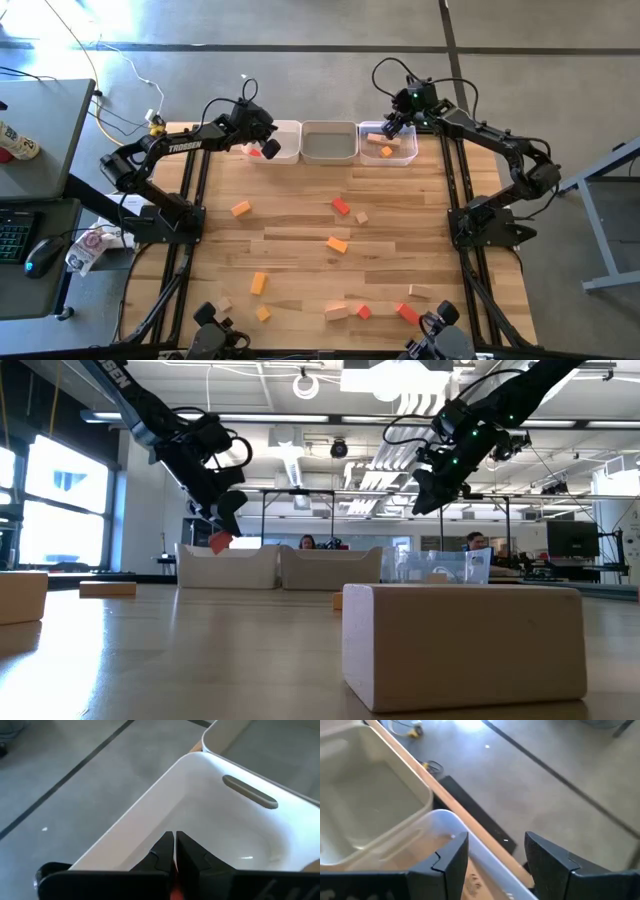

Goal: Sort & place blocks by color
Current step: Put the orange block into the white bin, then put the yellow block into the gray bin

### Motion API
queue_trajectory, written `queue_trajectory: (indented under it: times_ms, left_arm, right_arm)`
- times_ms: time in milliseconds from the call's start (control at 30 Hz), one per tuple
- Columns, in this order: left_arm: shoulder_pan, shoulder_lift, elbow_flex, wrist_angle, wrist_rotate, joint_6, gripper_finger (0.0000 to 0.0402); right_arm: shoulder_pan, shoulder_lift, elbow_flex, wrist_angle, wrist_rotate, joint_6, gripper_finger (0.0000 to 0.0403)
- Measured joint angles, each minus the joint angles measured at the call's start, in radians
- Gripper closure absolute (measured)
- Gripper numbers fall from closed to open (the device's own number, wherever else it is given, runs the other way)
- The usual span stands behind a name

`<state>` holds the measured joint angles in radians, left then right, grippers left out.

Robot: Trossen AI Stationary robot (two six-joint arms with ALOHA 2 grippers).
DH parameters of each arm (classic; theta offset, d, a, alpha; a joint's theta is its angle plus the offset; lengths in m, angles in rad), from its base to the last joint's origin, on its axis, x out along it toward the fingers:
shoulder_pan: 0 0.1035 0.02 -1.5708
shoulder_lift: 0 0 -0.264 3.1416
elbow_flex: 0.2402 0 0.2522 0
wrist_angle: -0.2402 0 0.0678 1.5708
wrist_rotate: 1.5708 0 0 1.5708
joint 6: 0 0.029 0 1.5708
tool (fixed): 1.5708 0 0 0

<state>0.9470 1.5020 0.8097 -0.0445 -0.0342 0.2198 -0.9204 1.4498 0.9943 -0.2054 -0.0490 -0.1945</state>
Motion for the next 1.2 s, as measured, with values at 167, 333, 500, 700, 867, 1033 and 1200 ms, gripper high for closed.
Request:
queue_trajectory:
  times_ms: [167, 333, 500, 700, 867, 1033, 1200]
  left_arm:
    - [0.003, 0.016, 0.0, 0.017, 0.003, -0.008, 0.0401]
    - [0.003, 0.016, 0.0, 0.021, 0.001, -0.018, 0.0399]
    - [0.003, 0.016, 0.0, 0.021, 0.001, -0.034, 0.038]
    - [0.003, 0.016, 0.0, 0.022, 0.0, -0.035, 0.0339]
    - [0.003, 0.016, 0.0, 0.044, 0.0, -0.054, 0.0298]
    - [0.002, 0.002, 0.019, 0.037, -0.004, -0.061, 0.026]
    - [0.001, -0.002, 0.085, -0.009, -0.004, -0.088, 0.0233]
  right_arm:
    - [-0.009, 0.0, 0.0, -0.004, -0.115, 0.088, 0.0221]
    - [-0.008, 0.0, 0.0, -0.08, -0.162, 0.162, 0.0221]
    - [-0.008, 0.0, 0.0, -0.127, -0.161, 0.199, 0.0221]
    - [0.024, 0.005, 0.0, -0.126, -0.131, 0.227, 0.0221]
    - [0.066, 0.005, 0.0, -0.116, -0.051, 0.224, 0.0221]
    - [0.096, 0.005, 0.037, -0.165, 0.015, 0.22, 0.0221]
    - [0.124, 0.004, 0.103, -0.245, 0.092, 0.18, 0.0221]
